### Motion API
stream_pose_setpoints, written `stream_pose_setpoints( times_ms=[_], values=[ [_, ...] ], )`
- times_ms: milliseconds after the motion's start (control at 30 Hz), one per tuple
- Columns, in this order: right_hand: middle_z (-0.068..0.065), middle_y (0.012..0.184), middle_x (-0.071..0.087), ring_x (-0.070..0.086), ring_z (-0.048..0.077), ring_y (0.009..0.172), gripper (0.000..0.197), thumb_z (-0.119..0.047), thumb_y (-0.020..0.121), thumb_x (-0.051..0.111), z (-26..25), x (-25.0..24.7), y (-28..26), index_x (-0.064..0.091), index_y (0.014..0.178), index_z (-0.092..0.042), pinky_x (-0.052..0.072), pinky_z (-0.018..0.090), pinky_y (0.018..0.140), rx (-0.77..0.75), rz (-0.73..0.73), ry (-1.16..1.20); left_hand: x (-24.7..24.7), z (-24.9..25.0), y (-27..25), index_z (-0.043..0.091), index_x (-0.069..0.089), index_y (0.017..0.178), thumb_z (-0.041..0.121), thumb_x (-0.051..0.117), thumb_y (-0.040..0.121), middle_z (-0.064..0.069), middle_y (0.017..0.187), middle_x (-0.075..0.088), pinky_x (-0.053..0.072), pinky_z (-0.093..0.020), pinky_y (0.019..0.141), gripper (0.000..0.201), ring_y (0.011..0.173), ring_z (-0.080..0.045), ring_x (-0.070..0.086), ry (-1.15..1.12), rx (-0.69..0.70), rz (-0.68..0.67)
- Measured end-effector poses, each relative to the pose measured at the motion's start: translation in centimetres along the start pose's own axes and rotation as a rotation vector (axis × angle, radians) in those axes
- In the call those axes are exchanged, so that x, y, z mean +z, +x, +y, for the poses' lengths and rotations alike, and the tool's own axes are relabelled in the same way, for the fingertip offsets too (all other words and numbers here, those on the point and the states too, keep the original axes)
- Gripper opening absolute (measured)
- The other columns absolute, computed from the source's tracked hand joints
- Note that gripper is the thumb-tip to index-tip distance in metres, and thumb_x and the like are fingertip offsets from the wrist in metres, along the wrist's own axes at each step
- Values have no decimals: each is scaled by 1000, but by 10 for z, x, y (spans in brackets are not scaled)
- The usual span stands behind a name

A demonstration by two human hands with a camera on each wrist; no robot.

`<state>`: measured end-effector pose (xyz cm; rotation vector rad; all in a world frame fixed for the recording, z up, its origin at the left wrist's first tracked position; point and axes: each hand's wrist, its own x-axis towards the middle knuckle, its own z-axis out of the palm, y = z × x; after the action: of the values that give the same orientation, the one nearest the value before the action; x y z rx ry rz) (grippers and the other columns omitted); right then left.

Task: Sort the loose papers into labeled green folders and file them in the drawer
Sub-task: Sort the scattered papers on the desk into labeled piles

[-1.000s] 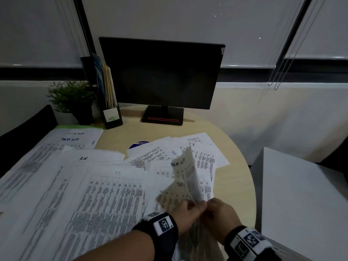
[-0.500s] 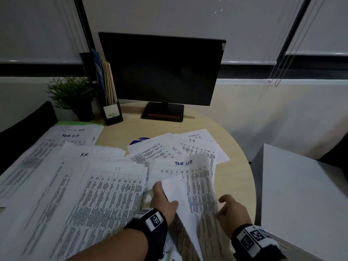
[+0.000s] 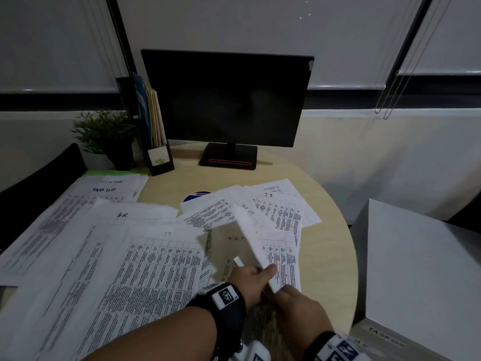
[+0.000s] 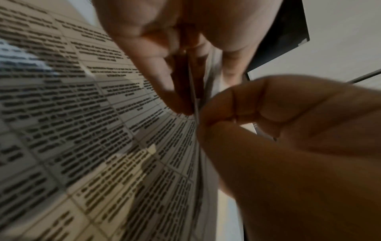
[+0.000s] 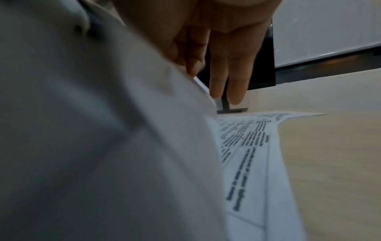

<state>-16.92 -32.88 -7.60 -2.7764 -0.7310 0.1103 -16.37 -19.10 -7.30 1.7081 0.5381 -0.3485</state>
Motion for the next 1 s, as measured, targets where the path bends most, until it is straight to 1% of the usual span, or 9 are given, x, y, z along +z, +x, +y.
stream_pose_setpoints(
  times_ms=[100, 167, 300, 433, 533, 633, 833, 900, 1000],
  values=[
    [-11, 77, 50, 58, 6, 55, 11, -33, 78, 45, -11, -2, -3, 55, 75, -31, 31, 20, 45, -4, 40, 157, -4, 3, 9, 10, 66, 80, 26, 69, 83, 0, 73, 67, 53, -22, 68, 17, 74, -18, 66, 49, -15, 89],
    [-12, 97, 41, 53, 12, 79, 7, -40, 93, 46, -13, -4, -1, 41, 93, -35, 35, 24, 67, 100, -5, 366, -8, 4, 11, 11, 68, 80, 21, 75, 80, 1, 76, 71, 56, -28, 77, 11, 78, -18, 68, 14, -4, 131],
    [-14, 114, 34, 58, 16, 101, 51, -40, 83, 63, -5, 7, -3, 32, 121, -27, 44, 25, 86, 243, -53, 490, -12, 7, 11, 14, 68, 78, 30, 76, 79, 5, 73, 69, 48, -20, 59, 17, 68, -12, 65, -41, 59, 199],
    [-6, 94, 59, 61, 18, 85, 33, -19, 87, 55, 14, 19, -3, 30, 107, -28, 48, 29, 81, 434, -51, 606, -20, 4, 15, 5, 71, 101, 21, 72, 84, 0, 88, 68, 44, -18, 68, 24, 78, -14, 62, 4, 112, 239],
    [-6, 83, 56, 60, 18, 90, 13, -24, 89, 57, 37, 18, -3, 45, 90, -27, 42, 20, 75, 588, -57, 485, -35, -1, 18, 7, 69, 105, 10, 72, 82, -6, 100, 70, 47, -24, 75, 24, 85, -18, 64, 15, 81, 245],
    [-8, 85, 56, 60, 15, 96, 24, -33, 84, 64, 53, 15, -2, 44, 71, -30, 36, 16, 72, 598, -170, 344, -51, 0, 19, 9, 58, 116, 8, 73, 80, -3, 108, 66, 48, -29, 82, 39, 93, -22, 62, 36, 68, 293],
    [-3, 98, 64, 60, 18, 105, 24, -31, 92, 57, 70, 11, 4, 57, 112, -20, 42, 20, 84, 606, -149, 279, -65, 9, 9, 30, 7, 149, 2, 77, 74, -9, 139, 45, 43, -36, 94, 107, 121, -29, 49, 48, 132, 439],
    [-1, 104, 65, 59, 19, 106, 27, -28, 94, 53, 69, 8, 5, 57, 118, -18, 43, 21, 84, 591, -141, 256, -64, 8, 10, 38, 15, 148, 5, 75, 78, -6, 146, 40, 42, -33, 95, 98, 125, -27, 47, 166, 150, 362],
    [3, 111, 65, 59, 21, 104, 23, -22, 96, 47, 62, 1, 6, 58, 115, -18, 43, 24, 82, 541, -148, 198, -57, 5, 15, 28, 54, 129, 14, 66, 87, 0, 134, 54, 42, -19, 85, 46, 103, -15, 56, 370, 176, 232]
  ],
)
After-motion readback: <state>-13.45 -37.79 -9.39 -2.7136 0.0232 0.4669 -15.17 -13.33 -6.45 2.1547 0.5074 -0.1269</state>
